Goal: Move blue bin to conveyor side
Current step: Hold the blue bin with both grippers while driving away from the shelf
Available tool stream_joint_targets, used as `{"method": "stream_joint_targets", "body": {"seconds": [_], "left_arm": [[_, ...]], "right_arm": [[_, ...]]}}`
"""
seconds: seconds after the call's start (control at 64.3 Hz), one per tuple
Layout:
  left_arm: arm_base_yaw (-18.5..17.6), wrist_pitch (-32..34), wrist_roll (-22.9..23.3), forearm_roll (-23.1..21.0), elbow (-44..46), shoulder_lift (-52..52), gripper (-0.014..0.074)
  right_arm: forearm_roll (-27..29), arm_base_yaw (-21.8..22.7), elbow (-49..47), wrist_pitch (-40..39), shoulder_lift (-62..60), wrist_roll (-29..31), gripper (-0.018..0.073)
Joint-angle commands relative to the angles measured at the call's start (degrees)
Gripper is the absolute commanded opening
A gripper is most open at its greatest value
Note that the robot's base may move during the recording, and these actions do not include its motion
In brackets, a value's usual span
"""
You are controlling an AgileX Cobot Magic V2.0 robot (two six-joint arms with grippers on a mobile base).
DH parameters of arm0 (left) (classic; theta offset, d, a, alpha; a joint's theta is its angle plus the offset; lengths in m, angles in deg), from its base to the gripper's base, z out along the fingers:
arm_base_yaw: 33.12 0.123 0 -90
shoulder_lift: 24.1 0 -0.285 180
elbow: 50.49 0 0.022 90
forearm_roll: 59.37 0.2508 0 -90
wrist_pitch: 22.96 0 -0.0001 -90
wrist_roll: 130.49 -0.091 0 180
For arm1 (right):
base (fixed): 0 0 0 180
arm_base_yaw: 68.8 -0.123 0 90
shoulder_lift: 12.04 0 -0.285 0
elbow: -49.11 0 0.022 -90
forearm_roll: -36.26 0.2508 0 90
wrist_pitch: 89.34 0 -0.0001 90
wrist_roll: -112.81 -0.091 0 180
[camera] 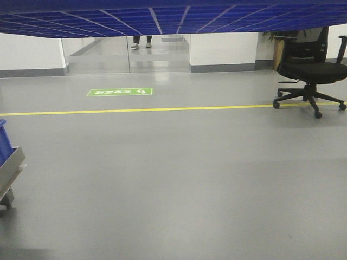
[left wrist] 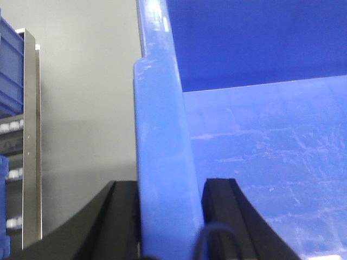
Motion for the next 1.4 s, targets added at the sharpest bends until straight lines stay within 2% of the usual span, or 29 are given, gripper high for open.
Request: {"method": "stream_joint_targets", "body": {"seconds": [0.0,1.384], "left_arm": [[-0.42,5.51,-0.55,0.32,0.87,-1.65,-0.0009],[-0.42,5.87,-0.55,1.72,0.87,-1.65,-0.0009]], "right_arm": [[0.37,0.12,-0.94,-5.28,-1.32,0.85,-0.008],[0.37,0.12,-0.94,-5.62,-1.32,0.85,-0.008]]}}
